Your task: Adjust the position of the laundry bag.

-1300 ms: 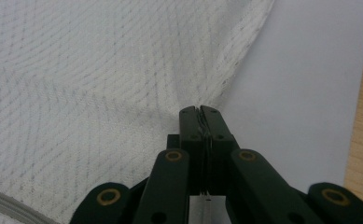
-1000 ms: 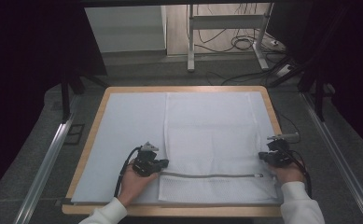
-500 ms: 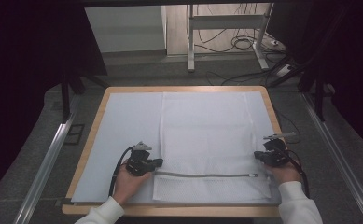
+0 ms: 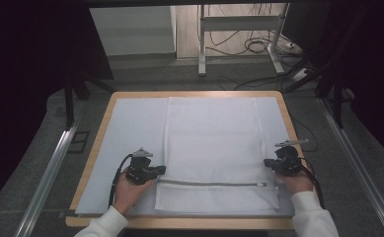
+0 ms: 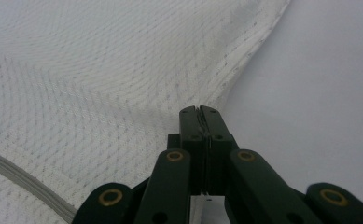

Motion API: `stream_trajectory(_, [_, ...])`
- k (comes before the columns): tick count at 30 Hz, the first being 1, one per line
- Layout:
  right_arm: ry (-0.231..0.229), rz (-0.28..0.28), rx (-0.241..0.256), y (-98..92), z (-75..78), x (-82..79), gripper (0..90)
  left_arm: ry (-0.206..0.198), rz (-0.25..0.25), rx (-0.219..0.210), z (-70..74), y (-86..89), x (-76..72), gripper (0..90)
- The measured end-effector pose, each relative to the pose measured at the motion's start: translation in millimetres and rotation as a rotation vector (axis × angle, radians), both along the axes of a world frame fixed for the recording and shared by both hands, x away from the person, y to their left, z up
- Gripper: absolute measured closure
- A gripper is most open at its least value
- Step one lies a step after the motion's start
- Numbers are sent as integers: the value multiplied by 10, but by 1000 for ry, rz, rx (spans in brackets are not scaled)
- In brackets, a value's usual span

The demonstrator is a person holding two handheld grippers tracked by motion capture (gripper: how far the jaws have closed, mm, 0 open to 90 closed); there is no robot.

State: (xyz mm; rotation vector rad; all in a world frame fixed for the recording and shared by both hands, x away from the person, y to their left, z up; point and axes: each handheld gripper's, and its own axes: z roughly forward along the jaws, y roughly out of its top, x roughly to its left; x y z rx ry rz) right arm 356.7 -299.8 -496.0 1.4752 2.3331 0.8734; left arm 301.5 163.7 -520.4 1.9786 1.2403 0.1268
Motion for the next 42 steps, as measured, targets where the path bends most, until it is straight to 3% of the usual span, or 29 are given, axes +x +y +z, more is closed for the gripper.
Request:
stream_trajectory(12, [-19, 13, -12, 132, 6, 8, 878, 18, 17, -4, -35, 87, -21, 899])
stream_trajectory(23, [-21, 59, -15, 370, -21, 10, 878, 28, 50, -13, -36, 305, -54, 899])
stream_trajectory(42, [-22, 98, -16, 607, -62, 26, 876, 32, 104, -15, -45, 573, -90, 898])
